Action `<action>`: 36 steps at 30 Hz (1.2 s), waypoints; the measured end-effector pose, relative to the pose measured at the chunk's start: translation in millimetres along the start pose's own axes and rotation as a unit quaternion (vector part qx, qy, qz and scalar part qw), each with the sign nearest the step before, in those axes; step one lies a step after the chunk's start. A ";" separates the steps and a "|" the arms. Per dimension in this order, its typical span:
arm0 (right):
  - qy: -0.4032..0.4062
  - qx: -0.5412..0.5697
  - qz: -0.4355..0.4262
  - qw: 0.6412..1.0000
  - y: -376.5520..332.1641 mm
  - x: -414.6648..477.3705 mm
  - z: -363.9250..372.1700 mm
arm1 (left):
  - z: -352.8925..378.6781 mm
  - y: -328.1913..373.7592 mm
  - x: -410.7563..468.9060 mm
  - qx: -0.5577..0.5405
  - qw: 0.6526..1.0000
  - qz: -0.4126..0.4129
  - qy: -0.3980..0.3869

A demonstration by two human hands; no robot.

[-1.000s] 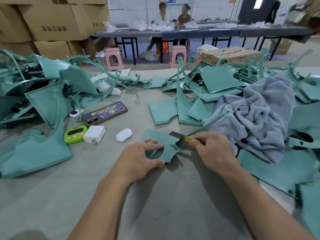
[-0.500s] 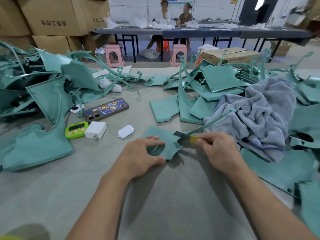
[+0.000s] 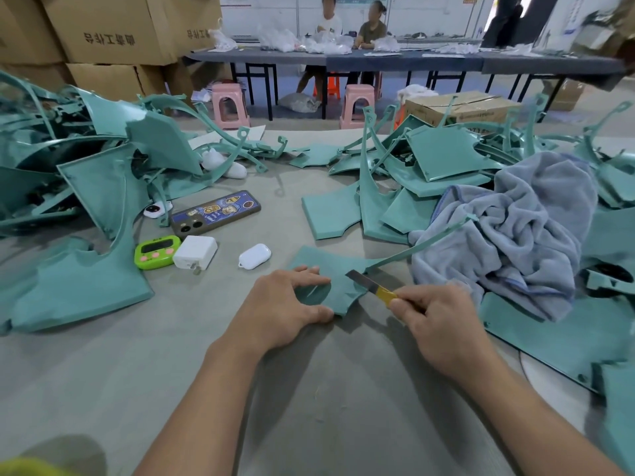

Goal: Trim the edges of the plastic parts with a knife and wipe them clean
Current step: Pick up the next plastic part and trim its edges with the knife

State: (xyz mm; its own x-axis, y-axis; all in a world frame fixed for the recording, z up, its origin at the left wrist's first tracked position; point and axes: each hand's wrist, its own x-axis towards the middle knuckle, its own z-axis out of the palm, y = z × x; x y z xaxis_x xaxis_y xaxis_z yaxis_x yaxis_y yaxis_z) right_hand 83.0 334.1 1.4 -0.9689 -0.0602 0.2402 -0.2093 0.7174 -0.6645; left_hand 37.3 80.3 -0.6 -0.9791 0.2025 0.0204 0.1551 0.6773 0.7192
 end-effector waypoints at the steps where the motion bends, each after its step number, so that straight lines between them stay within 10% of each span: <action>1: 0.009 0.008 -0.001 1.000 -0.5 -2.4 -1.1 | 0.1 -0.6 0.2 -0.005 1.000 0.000 0.001; 28: -0.006 0.019 0.015 1.000 -8.3 -9.0 -1.6 | -0.1 2.8 1.0 -0.001 1.000 -0.009 0.001; 32: 0.172 -0.025 0.035 0.984 0.1 3.2 -7.6 | 0.0 4.2 0.7 0.002 1.000 -0.013 0.000; 36: 0.169 -0.044 0.005 0.985 -7.3 10.4 2.7 | -0.5 5.5 1.0 0.007 1.000 -0.016 -0.001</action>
State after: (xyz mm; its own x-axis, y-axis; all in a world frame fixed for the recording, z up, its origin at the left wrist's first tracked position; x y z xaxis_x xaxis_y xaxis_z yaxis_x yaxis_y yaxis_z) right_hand 74.1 326.4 6.9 -0.8684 0.1714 0.4654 -0.1729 0.7749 -0.6080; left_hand 37.1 83.8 3.8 -0.9834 0.1815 -0.0040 0.1251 0.6936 0.7094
